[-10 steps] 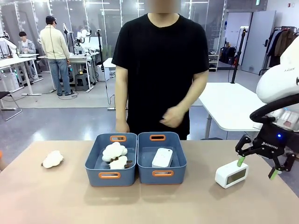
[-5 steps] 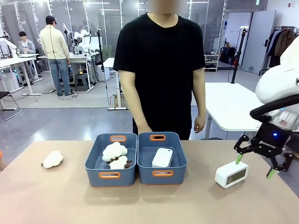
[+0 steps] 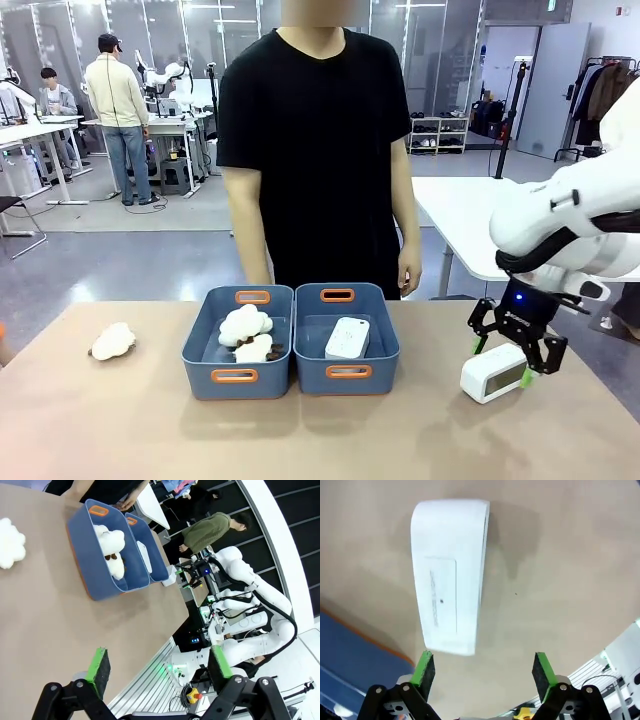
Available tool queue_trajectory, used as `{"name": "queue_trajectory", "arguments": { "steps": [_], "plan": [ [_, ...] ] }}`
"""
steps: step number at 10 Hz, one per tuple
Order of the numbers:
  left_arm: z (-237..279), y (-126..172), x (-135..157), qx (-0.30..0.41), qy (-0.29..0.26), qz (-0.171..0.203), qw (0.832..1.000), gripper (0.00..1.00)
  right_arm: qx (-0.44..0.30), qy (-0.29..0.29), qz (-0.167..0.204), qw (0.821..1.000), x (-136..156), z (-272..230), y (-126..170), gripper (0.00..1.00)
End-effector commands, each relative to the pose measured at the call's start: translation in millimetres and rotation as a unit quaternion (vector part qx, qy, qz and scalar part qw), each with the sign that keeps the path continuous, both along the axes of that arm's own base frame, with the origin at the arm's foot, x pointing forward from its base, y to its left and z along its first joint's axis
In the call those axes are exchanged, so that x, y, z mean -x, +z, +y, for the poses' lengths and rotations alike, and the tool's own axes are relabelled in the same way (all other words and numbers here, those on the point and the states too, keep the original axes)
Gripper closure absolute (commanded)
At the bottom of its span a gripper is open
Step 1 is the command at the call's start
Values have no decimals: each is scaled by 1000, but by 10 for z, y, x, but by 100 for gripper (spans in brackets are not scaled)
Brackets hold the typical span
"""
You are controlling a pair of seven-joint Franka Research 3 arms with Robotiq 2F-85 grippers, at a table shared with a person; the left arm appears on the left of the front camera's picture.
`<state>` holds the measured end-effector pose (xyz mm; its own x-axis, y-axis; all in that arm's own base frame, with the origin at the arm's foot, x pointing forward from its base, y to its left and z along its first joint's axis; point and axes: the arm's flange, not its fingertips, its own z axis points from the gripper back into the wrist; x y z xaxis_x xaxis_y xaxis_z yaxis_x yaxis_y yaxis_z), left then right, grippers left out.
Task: Sort the digital clocks into the basket.
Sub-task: Pick up the Digital clock from the table and place it into the empty Plastic storage basket.
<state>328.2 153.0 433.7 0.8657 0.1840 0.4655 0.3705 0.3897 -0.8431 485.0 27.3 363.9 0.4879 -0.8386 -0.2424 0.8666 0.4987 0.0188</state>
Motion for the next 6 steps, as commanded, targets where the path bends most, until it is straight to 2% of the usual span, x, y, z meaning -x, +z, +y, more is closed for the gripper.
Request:
{"name": "queue_trajectory", "arguments": {
  "steps": [1, 4, 6],
  "plan": [
    [-10, 33, 35, -2, -1, 7, 1000, 0, 26, -20, 37, 999, -183, 44, -55, 0],
    [-10, 33, 35, -2, -1, 7, 1000, 0, 30, -41, 7, 999, -361, 17, -196, 0],
    [-10, 33, 35, -2, -1, 7, 1000, 0, 29, -53, 5, 998, -454, -4, -307, 0]
  ]
}}
